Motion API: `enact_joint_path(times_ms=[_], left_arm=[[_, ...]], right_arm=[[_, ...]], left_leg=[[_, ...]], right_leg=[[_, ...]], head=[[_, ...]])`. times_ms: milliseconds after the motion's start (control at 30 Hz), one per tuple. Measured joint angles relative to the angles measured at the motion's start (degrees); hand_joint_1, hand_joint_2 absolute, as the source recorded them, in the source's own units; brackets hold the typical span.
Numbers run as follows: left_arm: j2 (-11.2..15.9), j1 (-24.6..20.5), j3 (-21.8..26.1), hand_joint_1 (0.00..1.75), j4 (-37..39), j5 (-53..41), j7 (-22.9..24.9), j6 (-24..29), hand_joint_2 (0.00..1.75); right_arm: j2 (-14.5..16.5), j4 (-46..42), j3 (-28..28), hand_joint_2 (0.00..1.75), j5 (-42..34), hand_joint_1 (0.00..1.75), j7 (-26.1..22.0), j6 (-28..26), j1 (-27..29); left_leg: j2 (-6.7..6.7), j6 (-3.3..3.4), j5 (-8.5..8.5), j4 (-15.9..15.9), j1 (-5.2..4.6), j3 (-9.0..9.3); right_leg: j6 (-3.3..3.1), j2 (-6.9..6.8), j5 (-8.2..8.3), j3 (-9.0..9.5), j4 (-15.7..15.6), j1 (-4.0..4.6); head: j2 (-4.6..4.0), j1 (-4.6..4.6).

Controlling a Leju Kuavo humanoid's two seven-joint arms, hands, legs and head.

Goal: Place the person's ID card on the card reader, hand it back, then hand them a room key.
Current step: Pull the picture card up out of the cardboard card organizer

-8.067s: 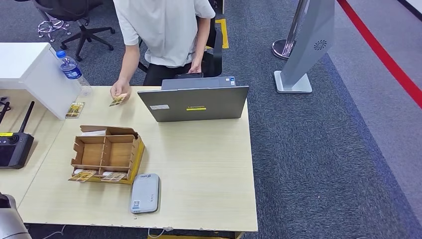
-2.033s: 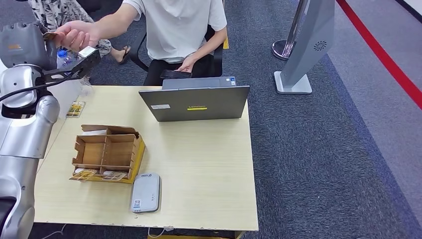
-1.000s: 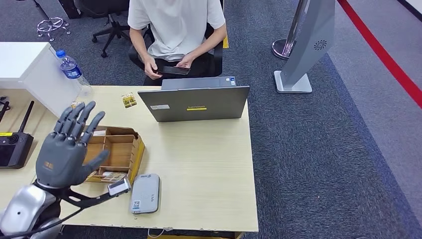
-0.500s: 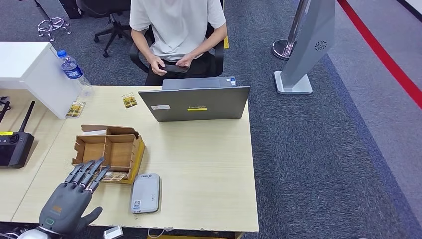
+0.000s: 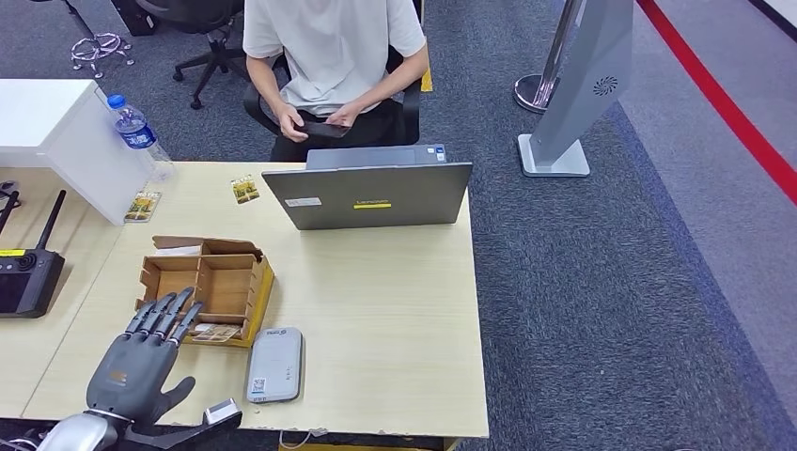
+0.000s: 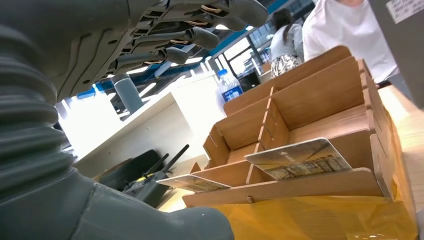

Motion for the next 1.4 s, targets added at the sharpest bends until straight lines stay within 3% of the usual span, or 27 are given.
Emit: enact_joint_path(times_ms=[500, 800, 833, 933, 967, 1400], left_arm=[[-7.27, -9.54, -0.12, 0.00, 8.50, -3.13, -1.19, -4.53, 1.75], [-9.32, -13.16, -0.34, 0.00, 12.64, -3.61, -1.19, -5.38, 1.75], [-9.43, -13.33, -0.38, 0.32, 12.93, -3.63, -1.19, -5.43, 1.75], [-9.70, -13.65, -0.69, 1.63, 13.71, -3.63, -1.19, -5.65, 1.75], [-9.74, -13.70, -0.82, 1.75, 13.93, -3.58, -1.19, -5.75, 1.75], [-9.31, -13.73, -1.31, 1.75, 15.73, -1.61, -2.27, -7.25, 1.75]], right_arm=[[-0.01, 0.56, -1.03, 0.00, 3.56, 0.00, -1.09, -0.62, -0.95], [-0.21, 1.72, -1.49, 0.00, 4.37, 0.00, -1.44, -1.15, -1.35], [-0.25, 1.84, -1.55, 0.00, 4.49, 0.00, -1.50, -1.19, -1.40], [-0.34, 2.16, -1.68, 0.00, 4.96, 0.00, -1.63, -1.28, -1.55], [-0.37, 2.26, -1.70, 0.00, 5.07, 0.00, -1.67, -1.31, -1.59], [-1.04, 3.29, -2.63, 0.00, 6.14, 0.00, -2.04, -1.66, -1.87]], left_leg=[[0.01, 0.01, 0.00, 0.02, 0.00, 0.02], [0.02, 0.01, 0.00, 0.02, 0.00, 0.02], [0.02, 0.01, 0.00, 0.02, 0.00, 0.02], [0.02, 0.01, 0.00, 0.02, 0.00, 0.02], [0.02, 0.01, 0.00, 0.02, 0.00, 0.02], [0.02, 0.01, 0.00, 0.02, 0.00, 0.02]], right_leg=[[0.00, 0.01, 0.01, 0.00, 0.00, 0.00], [0.00, 0.02, 0.01, -0.01, 0.00, 0.00], [0.00, 0.02, 0.01, -0.01, 0.00, 0.00], [0.00, 0.02, 0.01, -0.01, 0.00, 0.00], [0.00, 0.02, 0.01, -0.01, 0.00, 0.00], [0.00, 0.02, 0.01, -0.01, 0.00, 0.00]], head=[[0.00, 0.01], [0.00, 0.00], [0.00, 0.00], [0.00, 0.00], [0.00, 0.00], [0.00, -0.01]])
